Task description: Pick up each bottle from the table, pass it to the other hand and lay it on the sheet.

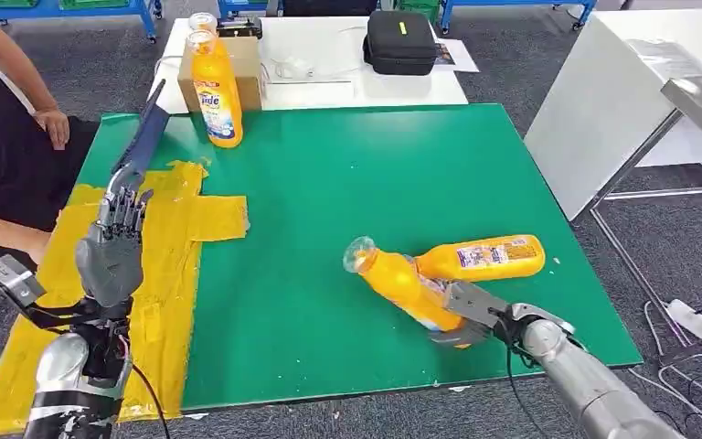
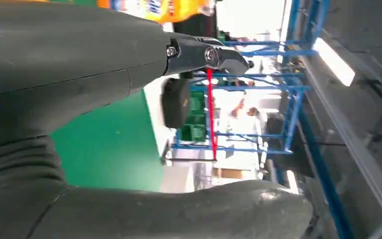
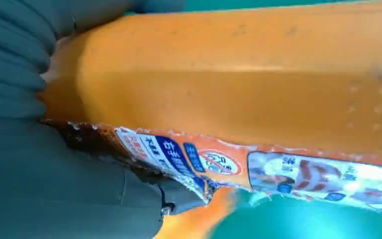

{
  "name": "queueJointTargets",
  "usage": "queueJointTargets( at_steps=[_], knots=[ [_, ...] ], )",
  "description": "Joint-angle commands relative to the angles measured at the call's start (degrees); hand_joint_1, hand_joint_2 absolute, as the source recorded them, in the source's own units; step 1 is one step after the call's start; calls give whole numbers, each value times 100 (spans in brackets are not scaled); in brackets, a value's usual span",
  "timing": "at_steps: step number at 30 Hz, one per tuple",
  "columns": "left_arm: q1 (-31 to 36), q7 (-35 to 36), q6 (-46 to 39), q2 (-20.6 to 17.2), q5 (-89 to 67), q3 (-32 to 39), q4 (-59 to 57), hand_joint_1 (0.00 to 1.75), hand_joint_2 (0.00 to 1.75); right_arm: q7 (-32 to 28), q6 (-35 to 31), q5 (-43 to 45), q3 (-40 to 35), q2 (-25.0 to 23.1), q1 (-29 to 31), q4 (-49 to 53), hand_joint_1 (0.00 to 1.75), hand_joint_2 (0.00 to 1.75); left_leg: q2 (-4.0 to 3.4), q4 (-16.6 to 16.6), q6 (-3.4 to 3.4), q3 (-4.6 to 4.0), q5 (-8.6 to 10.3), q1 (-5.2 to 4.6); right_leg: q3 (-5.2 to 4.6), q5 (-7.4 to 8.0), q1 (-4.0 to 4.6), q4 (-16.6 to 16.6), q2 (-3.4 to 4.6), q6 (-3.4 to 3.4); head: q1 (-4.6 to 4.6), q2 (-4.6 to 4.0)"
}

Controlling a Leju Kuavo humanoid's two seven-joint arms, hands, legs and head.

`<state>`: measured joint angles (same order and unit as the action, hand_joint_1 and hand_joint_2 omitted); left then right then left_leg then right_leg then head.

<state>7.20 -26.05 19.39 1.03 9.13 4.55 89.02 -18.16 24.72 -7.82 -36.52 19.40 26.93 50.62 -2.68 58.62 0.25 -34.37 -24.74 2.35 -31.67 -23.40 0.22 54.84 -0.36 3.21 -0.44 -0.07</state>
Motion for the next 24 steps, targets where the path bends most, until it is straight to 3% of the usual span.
queueJointTargets(
  at_steps=[1,2,3,7,17,24],
  knots=[
    [-687,15,45,283,-88,-180,507,0,0,124,-1210,678,836,-1796,-374,1387,175,175,2,-10,3,-28,12,-11,-38,-2,-9,22,20,-10,4,0],
    [-833,57,27,379,-159,-241,698,0,175,296,-1506,531,878,-1973,-512,1794,175,175,10,-9,5,-39,7,-19,-57,-11,-17,40,17,-14,7,0],
    [-950,40,31,483,-290,-362,879,0,175,249,-1717,530,1023,-2217,-664,2158,175,175,2,-7,-2,-58,10,-18,-77,-6,-17,42,17,-10,0,0],
    [-1168,134,-221,736,-579,-862,1168,0,175,528,-1951,377,1001,-2430,-760,2699,175,175,31,1,-1,-88,7,-25,-114,-32,-22,69,-6,-27,0,0],
    [-1198,155,-322,746,-525,-1153,1137,0,175,486,-1939,246,976,-2533,-629,2488,175,175,85,-8,0,-116,22,-34,-130,-36,-34,68,-66,-40,4,0],
    [-1136,375,-474,650,-269,-1646,1043,0,175,609,-1974,-45,335,-3065,-207,1579,175,175,69,-10,-5,-111,20,-45,-135,-36,-41,78,-44,-44,4,0]
  ],
)
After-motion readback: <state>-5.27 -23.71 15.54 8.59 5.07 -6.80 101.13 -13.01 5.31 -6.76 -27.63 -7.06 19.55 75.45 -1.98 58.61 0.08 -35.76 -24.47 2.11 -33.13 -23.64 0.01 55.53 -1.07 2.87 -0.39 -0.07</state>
